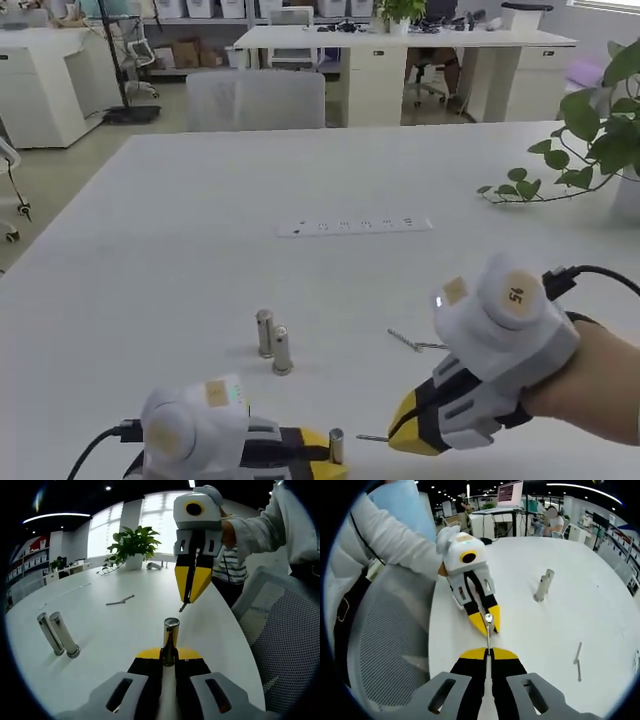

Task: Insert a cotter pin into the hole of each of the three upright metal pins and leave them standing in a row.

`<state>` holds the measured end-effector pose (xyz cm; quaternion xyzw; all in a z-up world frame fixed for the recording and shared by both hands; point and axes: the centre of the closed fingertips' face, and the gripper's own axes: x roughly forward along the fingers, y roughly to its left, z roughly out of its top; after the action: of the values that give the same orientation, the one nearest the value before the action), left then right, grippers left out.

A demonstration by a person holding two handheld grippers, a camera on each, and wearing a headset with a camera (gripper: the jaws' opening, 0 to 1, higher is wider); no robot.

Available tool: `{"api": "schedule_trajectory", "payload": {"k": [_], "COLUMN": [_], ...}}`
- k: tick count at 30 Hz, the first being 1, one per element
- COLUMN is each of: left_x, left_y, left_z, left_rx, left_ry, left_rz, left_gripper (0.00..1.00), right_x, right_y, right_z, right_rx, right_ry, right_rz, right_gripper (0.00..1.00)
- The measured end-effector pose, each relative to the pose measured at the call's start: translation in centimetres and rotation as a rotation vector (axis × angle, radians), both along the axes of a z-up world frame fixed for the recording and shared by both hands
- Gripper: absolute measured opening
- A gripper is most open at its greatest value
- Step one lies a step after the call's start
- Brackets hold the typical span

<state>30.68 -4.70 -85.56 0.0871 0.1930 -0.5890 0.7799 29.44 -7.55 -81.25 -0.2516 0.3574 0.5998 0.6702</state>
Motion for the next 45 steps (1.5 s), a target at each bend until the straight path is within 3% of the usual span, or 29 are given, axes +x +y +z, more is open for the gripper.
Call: {"api": "schedule_trajectory", "payload": {"k": [17, 45], "left_x": [0.05, -0.11], "left_y": [-0.02, -0.23], "left_z": [-0.01, -0.02], "left_rx": [0.002, -0.005], "left_ry": [0.000, 0.012], "left_rz": [0.006, 0.005], "left_gripper": [0.06, 0.06], "right_x": [0.13, 0.19], "right_y": [0.27, 0.98], "right_z": [-0.78, -0.76], "right_rx": [-0.010, -0.021], "right_ry": [0.018, 0.020], "right_rz": [-0.011, 0.012], "right_gripper": [0.04, 0.04]}}
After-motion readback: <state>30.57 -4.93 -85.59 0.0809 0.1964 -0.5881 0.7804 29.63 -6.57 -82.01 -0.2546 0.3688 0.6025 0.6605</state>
